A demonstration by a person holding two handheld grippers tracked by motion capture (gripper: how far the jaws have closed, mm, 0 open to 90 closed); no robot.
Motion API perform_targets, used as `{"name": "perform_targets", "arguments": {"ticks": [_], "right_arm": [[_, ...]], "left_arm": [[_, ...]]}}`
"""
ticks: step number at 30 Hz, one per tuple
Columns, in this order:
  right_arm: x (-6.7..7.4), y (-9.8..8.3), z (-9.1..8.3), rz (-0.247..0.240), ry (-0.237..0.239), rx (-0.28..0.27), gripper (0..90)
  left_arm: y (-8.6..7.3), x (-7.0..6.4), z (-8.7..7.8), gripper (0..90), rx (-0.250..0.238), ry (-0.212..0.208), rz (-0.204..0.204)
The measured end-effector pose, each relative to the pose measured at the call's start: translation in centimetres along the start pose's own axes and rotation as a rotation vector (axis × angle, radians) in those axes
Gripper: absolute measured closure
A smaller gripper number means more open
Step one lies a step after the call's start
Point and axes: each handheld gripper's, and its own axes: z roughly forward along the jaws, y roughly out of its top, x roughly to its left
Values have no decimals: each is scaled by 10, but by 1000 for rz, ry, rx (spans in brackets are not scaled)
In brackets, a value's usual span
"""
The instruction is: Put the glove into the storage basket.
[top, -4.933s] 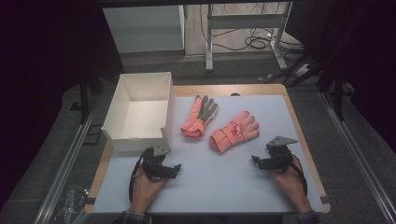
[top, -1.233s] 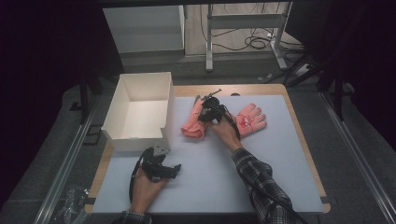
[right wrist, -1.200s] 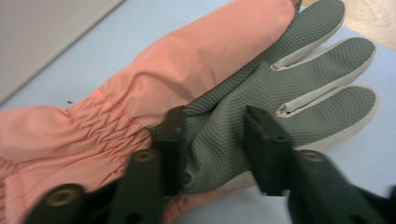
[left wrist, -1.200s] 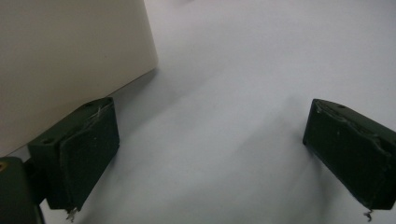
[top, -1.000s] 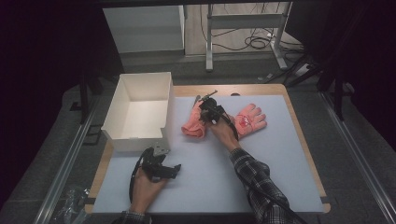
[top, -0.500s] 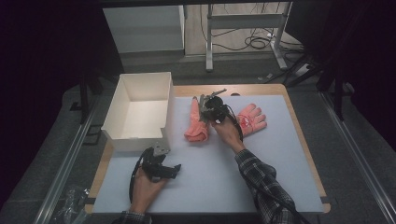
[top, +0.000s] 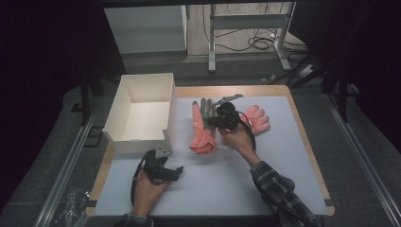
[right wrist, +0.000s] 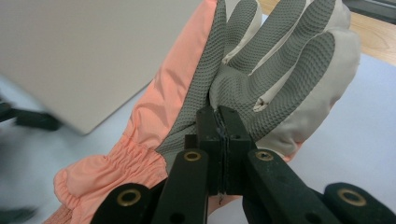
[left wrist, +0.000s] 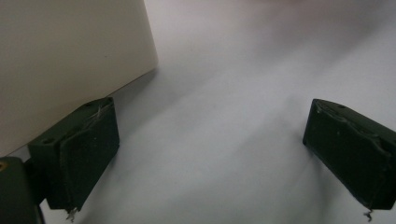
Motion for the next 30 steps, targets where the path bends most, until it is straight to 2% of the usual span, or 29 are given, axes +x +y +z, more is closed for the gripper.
{"name": "perform_targets", "arguments": {"ticks": [1, 5, 7, 8, 9, 13, 14, 16, 19, 23, 26, 27, 29, 30], "right_arm": [[4, -3, -8, 2, 17, -6, 884], [11, -11, -22, 7, 45, -17, 883], [19, -21, -34, 7, 60, -20, 883], [19, -21, -34, 7, 60, -20, 883], [24, -29, -42, 13, 78, -23, 883], [30, -42, -49, 26, 100, -22, 883], [35, -54, -54, 36, 115, -18, 883], [36, -59, -54, 38, 117, -17, 882], [41, -75, -52, 33, 118, 6, 882], [41, -93, -40, 10, 100, 48, 880], [38, -99, -32, -5, 86, 49, 868], [36, -99, -31, -27, 88, 42, 810], [35, -98, -32, -35, 82, 42, 786], [35, -96, -34, -50, 73, 41, 735]], "left_arm": [[0, 0, 0, 36, 0, 0, -2], [0, 0, 0, 36, -3, 1, -6], [0, 0, 0, 36, -3, 2, -3], [0, 0, 0, 36, -3, 2, -3], [0, 0, 0, 36, -3, 1, -1], [0, -1, 1, 36, -9, 2, -7], [0, -1, 1, 36, -9, 2, -6], [0, 0, 0, 36, -7, 3, -4], [0, 0, 0, 36, -7, 3, -5], [0, 0, 0, 36, -4, 3, -4], [0, -1, 0, 36, -4, 2, -6], [0, -1, 0, 36, -4, 2, -7], [0, 0, 0, 36, -4, 3, -4], [0, 0, 0, 36, -4, 3, 0]]}}
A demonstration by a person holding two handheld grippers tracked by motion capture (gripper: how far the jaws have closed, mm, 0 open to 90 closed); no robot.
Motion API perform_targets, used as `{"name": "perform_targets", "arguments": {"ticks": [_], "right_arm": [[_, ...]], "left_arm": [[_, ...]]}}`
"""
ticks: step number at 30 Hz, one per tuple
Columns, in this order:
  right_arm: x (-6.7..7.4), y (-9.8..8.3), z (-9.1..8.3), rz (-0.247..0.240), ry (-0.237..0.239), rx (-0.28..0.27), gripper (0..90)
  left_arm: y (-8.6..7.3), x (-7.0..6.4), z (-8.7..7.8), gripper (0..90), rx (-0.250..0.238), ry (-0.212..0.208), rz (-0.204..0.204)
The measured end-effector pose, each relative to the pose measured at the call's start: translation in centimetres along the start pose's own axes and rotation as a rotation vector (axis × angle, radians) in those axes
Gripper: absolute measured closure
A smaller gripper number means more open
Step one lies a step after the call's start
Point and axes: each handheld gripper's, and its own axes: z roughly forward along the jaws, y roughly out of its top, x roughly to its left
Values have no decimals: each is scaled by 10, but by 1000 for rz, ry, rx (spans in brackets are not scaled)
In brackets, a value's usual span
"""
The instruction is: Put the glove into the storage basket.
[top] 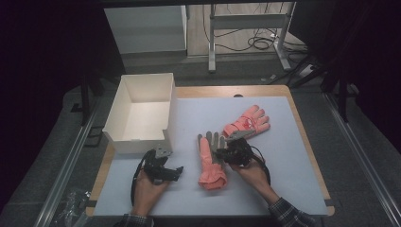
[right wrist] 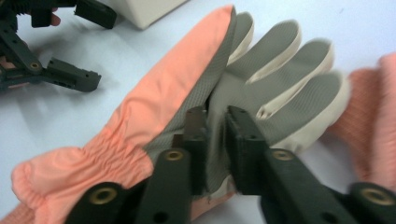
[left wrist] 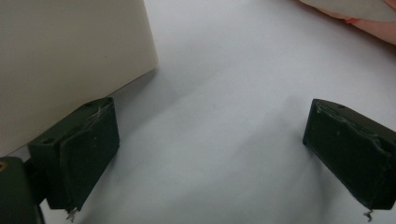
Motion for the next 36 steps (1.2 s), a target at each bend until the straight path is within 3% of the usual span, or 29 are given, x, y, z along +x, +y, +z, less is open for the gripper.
{"name": "perform_targets", "arguments": {"ticks": [4, 7, 9, 11, 13, 18, 22, 26, 27, 36], "right_arm": [[-2, 9, -13, -35, -52, -24, 620], [-15, 15, -26, -26, -115, -34, 580], [-19, 15, -28, -23, -129, -35, 573], [-38, 13, -35, 15, -175, -40, 561], [-42, 13, -36, 26, -183, -41, 558], [-73, 14, -47, 101, -268, -64, 528], [-87, 17, -50, 130, -304, -72, 525], [-105, 20, -48, 161, -350, -61, 503], [-114, 20, -44, 184, -366, -56, 478], [-142, 16, -22, 281, -368, -34, 382]], "left_arm": [[0, 0, 0, 36, 0, 0, -1], [0, 0, 0, 36, -4, 1, -5], [0, 0, 0, 36, 0, 0, 0], [0, 0, 0, 36, 1, 0, -5], [0, 0, 0, 36, 1, 0, -3], [0, 0, 0, 36, 0, -1, -2], [0, 0, 0, 36, 0, -1, -3], [0, 0, 0, 36, 0, -2, -3], [0, 0, 0, 36, 0, -2, -3], [0, 0, 0, 36, 0, -2, -4]]}}
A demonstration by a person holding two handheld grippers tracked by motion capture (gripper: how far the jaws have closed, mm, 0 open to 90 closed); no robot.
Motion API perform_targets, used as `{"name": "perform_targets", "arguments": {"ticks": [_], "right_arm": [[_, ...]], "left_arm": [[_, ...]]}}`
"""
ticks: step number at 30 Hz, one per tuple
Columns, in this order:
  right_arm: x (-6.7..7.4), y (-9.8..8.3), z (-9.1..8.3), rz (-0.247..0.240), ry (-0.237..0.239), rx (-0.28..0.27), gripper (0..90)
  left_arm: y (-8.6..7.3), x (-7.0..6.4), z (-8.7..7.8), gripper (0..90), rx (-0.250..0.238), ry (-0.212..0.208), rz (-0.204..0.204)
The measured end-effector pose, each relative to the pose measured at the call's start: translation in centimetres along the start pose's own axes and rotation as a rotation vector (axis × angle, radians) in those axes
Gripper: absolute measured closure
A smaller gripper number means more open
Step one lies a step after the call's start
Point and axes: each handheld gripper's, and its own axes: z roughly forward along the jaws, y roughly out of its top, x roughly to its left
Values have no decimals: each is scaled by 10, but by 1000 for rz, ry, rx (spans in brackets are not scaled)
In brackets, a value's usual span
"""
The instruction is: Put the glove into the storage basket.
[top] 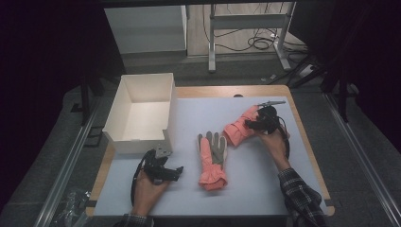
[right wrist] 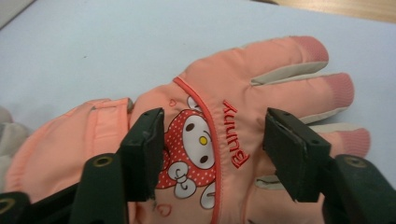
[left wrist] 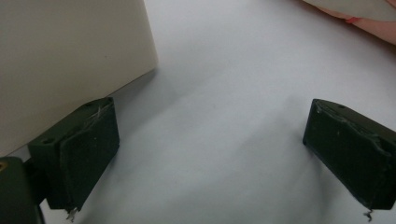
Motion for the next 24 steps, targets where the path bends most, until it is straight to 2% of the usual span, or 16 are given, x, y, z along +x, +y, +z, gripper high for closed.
{"name": "perform_targets", "arguments": {"ticks": [2, 4, 9, 13, 15, 24], "right_arm": [[-1, 0, 6, 9, 1, 10, 374], [-2, -1, 11, 17, 4, 23, 417], [4, -3, 15, 12, 9, 39, 670], [1, -6, 15, 40, 26, 22, 809], [1, -6, 13, 35, 26, 22, 853], [-3, -2, 1, -8, 22, 6, 868]], "left_arm": [[0, 0, 0, 36, 0, 0, 1], [0, 0, 0, 36, 0, 0, 1], [0, 0, 0, 36, 0, 0, 1], [0, 0, 0, 36, 0, 0, 1], [0, 0, 0, 36, -1, 0, 0], [0, 0, 0, 36, -1, 0, 0]]}}
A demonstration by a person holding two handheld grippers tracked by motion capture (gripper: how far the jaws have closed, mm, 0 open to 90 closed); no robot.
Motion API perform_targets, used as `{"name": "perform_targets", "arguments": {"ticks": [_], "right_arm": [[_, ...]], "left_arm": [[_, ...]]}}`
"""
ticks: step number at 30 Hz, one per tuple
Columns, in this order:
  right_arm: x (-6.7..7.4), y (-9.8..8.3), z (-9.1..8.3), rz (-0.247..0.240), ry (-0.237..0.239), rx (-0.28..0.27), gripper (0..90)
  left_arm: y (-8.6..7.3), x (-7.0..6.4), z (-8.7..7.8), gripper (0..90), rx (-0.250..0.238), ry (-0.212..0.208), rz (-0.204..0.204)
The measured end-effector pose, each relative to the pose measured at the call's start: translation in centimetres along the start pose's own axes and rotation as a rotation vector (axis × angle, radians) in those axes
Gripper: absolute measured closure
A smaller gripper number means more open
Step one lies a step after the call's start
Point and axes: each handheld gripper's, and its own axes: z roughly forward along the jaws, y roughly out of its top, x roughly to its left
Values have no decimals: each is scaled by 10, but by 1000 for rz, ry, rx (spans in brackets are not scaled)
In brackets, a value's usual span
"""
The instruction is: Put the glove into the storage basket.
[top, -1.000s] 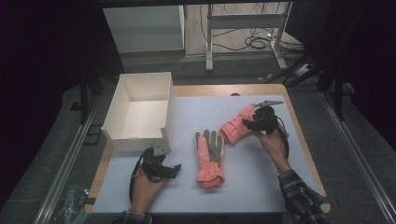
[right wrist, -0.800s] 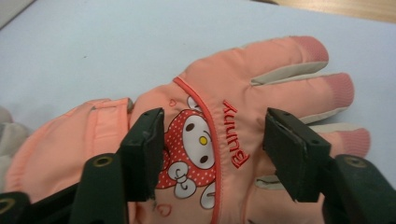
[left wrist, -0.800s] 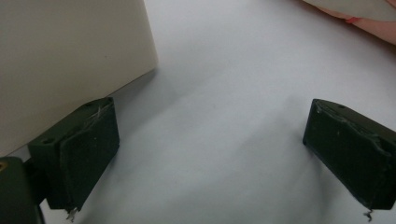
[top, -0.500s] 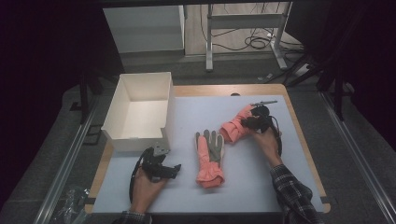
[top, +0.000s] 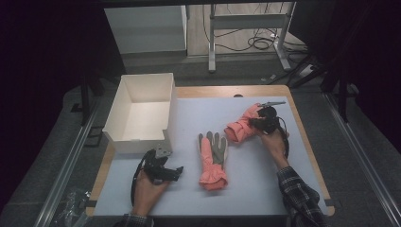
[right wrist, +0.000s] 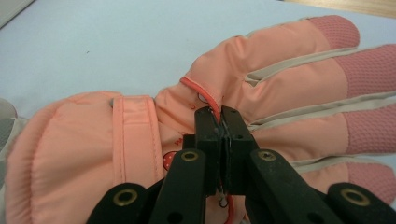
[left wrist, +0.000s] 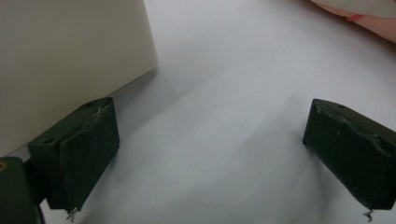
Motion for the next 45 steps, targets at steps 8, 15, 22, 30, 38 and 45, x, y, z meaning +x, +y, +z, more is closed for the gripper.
{"name": "perform_targets", "arguments": {"ticks": [8, 15, 22, 30, 38, 45], "right_arm": [[-12, -2, -19, -5, 29, -13, 867], [-16, -5, -37, -49, 70, -26, 866], [-11, -8, -54, -90, 109, -28, 865], [0, -10, -67, -142, 153, -31, 864], [11, -14, -74, -186, 196, -29, 863], [25, -13, -84, -244, 257, -43, 863]], "left_arm": [[0, 0, 0, 36, 0, 0, 0], [0, 0, 0, 36, 0, 0, 0], [0, 0, 0, 36, 0, 0, 0], [0, 0, 0, 36, 0, 0, 1], [0, 0, 0, 36, 1, 0, 1], [0, 0, 0, 36, 0, 0, 0]]}}
